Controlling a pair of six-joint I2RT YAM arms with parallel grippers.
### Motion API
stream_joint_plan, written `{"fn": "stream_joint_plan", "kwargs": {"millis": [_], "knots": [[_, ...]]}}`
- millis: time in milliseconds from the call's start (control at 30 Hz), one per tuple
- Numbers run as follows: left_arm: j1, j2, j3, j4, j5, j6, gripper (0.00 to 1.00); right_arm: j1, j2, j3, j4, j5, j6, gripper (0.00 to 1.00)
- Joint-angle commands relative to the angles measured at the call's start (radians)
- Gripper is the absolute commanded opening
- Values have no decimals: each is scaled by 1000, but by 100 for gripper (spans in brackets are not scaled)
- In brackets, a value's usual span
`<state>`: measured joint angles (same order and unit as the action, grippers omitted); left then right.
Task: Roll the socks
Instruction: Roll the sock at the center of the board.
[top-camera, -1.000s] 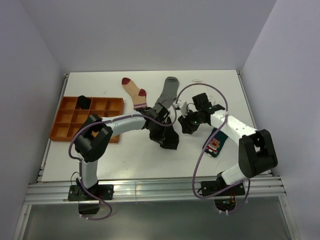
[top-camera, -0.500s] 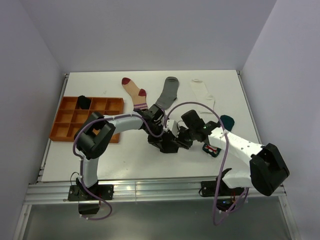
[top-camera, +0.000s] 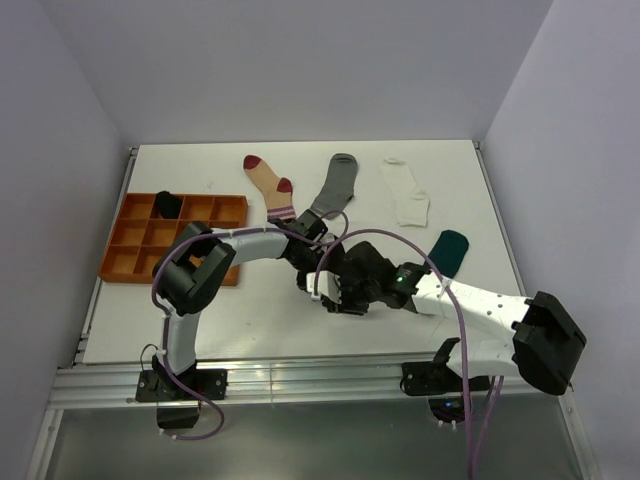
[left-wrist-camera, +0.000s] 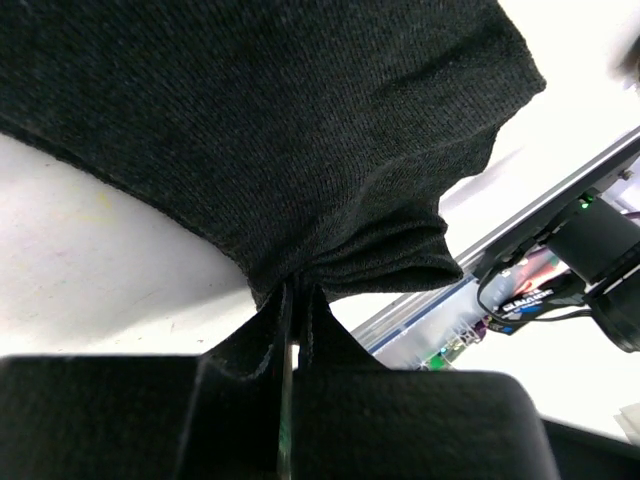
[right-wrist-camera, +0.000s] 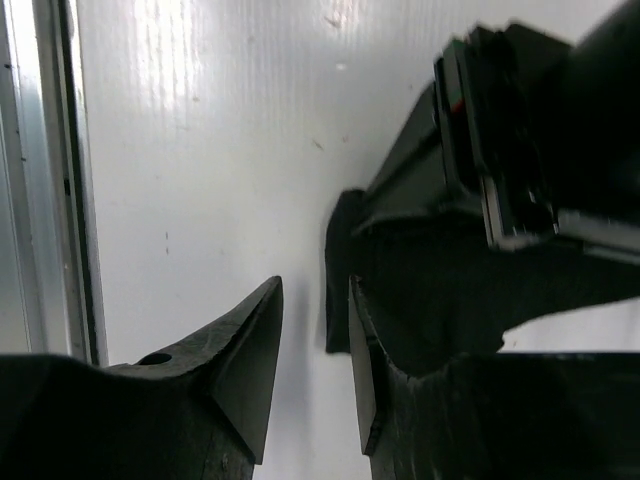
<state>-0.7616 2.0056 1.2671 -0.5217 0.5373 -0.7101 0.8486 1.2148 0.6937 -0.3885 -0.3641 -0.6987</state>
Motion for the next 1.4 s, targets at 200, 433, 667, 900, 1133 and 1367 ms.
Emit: {"fn": "stream_joint_plan", "kwargs": {"millis": [200,433,667,900,1133,1367], "knots": [[4,27,-5,-3,-27,-2,0,60,94,1,118,39,-56,38],[13,27,-3,-17,-22,18,0,60,98,-83,192,126,-93,38],[21,25,8,-34,-20,32,0,60,121,-114,260,194,-122,40],[28,21,9,-38,-7,44,0,58,170,-131,290,235,-128,44],[48,-5,-11,-8,35,25,9,44,199,-68,170,171,-98,31],[93,-97,-113,176,107,-115,27,-71,264,50,-27,-31,-71,17]]}}
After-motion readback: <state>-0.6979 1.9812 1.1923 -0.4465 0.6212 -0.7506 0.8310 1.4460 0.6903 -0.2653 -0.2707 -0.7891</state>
